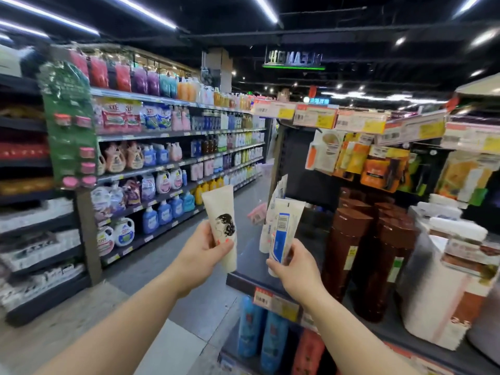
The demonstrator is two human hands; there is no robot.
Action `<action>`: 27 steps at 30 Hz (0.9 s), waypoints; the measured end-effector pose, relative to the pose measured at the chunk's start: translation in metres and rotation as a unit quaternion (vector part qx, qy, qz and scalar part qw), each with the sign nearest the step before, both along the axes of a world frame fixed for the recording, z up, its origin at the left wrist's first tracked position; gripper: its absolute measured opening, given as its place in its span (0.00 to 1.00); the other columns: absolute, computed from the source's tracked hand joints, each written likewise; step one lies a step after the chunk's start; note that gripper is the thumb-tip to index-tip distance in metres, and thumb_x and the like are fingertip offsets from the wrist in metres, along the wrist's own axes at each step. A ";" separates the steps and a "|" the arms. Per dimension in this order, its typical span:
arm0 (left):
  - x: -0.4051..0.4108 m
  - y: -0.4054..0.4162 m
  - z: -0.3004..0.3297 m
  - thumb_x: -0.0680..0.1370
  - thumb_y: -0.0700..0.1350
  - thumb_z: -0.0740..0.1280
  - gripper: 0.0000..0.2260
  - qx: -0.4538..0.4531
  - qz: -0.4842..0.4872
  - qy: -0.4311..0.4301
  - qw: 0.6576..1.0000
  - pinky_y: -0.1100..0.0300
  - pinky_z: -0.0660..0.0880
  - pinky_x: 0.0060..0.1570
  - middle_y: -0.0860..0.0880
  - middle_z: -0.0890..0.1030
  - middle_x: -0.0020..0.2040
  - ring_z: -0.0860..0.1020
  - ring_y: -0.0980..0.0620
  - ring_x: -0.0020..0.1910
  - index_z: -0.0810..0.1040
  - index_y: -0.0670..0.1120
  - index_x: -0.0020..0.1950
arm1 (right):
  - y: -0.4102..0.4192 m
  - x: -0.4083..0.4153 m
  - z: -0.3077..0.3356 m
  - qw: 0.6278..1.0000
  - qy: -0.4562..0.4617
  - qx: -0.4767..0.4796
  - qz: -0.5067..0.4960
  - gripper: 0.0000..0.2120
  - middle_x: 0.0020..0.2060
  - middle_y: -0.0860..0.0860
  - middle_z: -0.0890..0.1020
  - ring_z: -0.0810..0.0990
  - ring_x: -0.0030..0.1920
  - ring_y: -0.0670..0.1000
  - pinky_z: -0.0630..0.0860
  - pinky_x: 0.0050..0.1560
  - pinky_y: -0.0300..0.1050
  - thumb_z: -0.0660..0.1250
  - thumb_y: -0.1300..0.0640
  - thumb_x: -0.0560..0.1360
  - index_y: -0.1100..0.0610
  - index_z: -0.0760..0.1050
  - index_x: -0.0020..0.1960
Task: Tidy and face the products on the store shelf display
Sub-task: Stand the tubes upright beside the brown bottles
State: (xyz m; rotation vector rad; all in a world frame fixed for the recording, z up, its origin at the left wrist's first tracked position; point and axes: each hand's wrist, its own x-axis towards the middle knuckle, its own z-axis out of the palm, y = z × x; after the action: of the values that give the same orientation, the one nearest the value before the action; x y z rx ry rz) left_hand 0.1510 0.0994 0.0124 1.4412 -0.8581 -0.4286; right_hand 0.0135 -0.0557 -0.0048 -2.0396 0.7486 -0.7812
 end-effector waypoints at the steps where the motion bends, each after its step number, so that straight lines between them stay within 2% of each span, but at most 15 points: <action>1: 0.007 -0.008 -0.002 0.77 0.38 0.67 0.16 0.005 -0.005 0.001 1.000 0.57 0.73 0.60 0.49 0.80 0.59 0.77 0.51 0.60 0.69 0.47 0.64 | -0.005 0.004 -0.003 1.000 0.001 0.002 -0.022 0.16 0.44 0.40 0.80 0.78 0.45 0.41 0.75 0.45 0.39 0.73 0.58 0.71 0.45 0.71 0.52; 4: 0.024 -0.035 -0.009 0.77 0.37 0.67 0.15 0.026 -0.037 0.002 0.999 0.57 0.73 0.60 0.50 0.80 0.58 0.78 0.54 0.58 0.70 0.49 0.61 | -0.014 0.015 -0.019 0.996 0.014 0.012 -0.085 0.16 0.46 0.40 0.78 0.79 0.47 0.45 0.74 0.46 0.41 0.73 0.58 0.71 0.47 0.70 0.54; 6: 0.033 -0.054 -0.012 0.77 0.36 0.67 0.15 0.036 -0.057 -0.005 0.998 0.64 0.74 0.55 0.51 0.81 0.56 0.79 0.55 0.55 0.71 0.49 0.61 | -0.018 0.022 -0.028 0.993 0.033 0.020 -0.111 0.15 0.47 0.43 0.80 0.80 0.47 0.47 0.75 0.46 0.43 0.73 0.57 0.71 0.50 0.71 0.53; 8: 0.042 -0.070 -0.015 0.77 0.36 0.66 0.14 0.039 -0.084 -0.012 0.996 0.66 0.75 0.52 0.53 0.80 0.54 0.79 0.57 0.53 0.71 0.50 0.60 | -0.023 0.026 -0.032 0.991 0.046 0.031 -0.119 0.14 0.47 0.44 0.82 0.82 0.46 0.47 0.78 0.46 0.43 0.72 0.57 0.71 0.50 0.71 0.53; 11: 0.054 -0.088 -0.020 0.77 0.38 0.67 0.15 0.067 -0.124 -0.021 0.990 0.71 0.75 0.44 0.58 0.79 0.53 0.78 0.64 0.51 0.71 0.51 0.61 | -0.022 0.025 -0.029 0.990 0.059 0.037 -0.121 0.13 0.45 0.41 0.81 0.79 0.41 0.38 0.73 0.38 0.29 0.71 0.57 0.72 0.48 0.71 0.53; 13: 0.063 -0.096 -0.028 0.78 0.38 0.67 0.14 0.078 -0.158 -0.024 0.984 0.74 0.74 0.41 0.57 0.80 0.53 0.78 0.66 0.49 0.72 0.49 0.61 | -0.020 0.024 -0.028 0.989 0.071 0.039 -0.126 0.14 0.45 0.39 0.80 0.78 0.41 0.36 0.71 0.36 0.27 0.71 0.56 0.73 0.47 0.71 0.54; 17: 0.080 -0.106 -0.041 0.77 0.39 0.68 0.12 0.076 -0.228 -0.046 0.970 0.72 0.74 0.44 0.56 0.81 0.53 0.79 0.67 0.49 0.73 0.51 0.58 | -0.012 0.031 -0.027 0.982 0.082 0.036 -0.169 0.21 0.50 0.43 0.78 0.78 0.46 0.40 0.74 0.46 0.34 0.78 0.48 0.65 0.44 0.70 0.52; 20: 0.093 -0.110 -0.046 0.76 0.42 0.70 0.12 0.085 -0.262 -0.057 0.960 0.65 0.77 0.50 0.54 0.82 0.53 0.80 0.61 0.52 0.74 0.52 0.57 | -0.006 0.037 -0.025 0.969 0.091 0.008 -0.229 0.25 0.49 0.45 0.74 0.76 0.44 0.41 0.71 0.43 0.33 0.80 0.47 0.62 0.45 0.70 0.52; 22: 0.099 -0.110 -0.052 0.72 0.39 0.74 0.16 0.103 -0.280 -0.065 0.952 0.63 0.77 0.51 0.52 0.83 0.52 0.81 0.56 0.53 0.75 0.50 0.56 | -0.004 0.039 -0.026 0.964 0.094 0.002 -0.247 0.23 0.47 0.43 0.77 0.77 0.44 0.40 0.72 0.41 0.33 0.79 0.48 0.63 0.45 0.70 0.50; 24: 0.102 -0.108 -0.059 0.68 0.38 0.77 0.21 0.116 -0.287 -0.097 0.946 0.67 0.76 0.47 0.55 0.83 0.49 0.81 0.61 0.50 0.74 0.52 0.55 | -0.003 0.038 -0.027 0.963 0.092 0.015 -0.254 0.20 0.44 0.40 0.78 0.77 0.42 0.38 0.70 0.36 0.28 0.78 0.53 0.66 0.47 0.70 0.50; 25: 0.103 -0.108 -0.062 0.66 0.40 0.79 0.22 0.123 -0.275 -0.132 0.944 0.70 0.74 0.45 0.58 0.82 0.47 0.80 0.66 0.48 0.74 0.55 0.53 | -0.003 0.037 -0.028 0.962 0.089 0.020 -0.259 0.20 0.43 0.39 0.79 0.78 0.42 0.38 0.71 0.37 0.27 0.77 0.56 0.67 0.47 0.70 0.51; 27: 0.106 -0.111 -0.066 0.65 0.44 0.79 0.19 0.127 -0.246 -0.185 0.943 0.71 0.73 0.45 0.61 0.81 0.44 0.78 0.70 0.45 0.75 0.58 0.49 | -0.005 0.033 -0.029 0.959 0.077 0.031 -0.271 0.20 0.46 0.42 0.81 0.81 0.45 0.43 0.75 0.46 0.32 0.74 0.60 0.68 0.46 0.70 0.54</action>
State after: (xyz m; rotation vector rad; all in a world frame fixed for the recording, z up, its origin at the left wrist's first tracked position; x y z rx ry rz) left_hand 0.2573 -0.0117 -0.0541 1.5629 -1.5267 -0.6735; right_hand 0.0470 -0.0606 -0.0343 -1.8681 1.4383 -0.8866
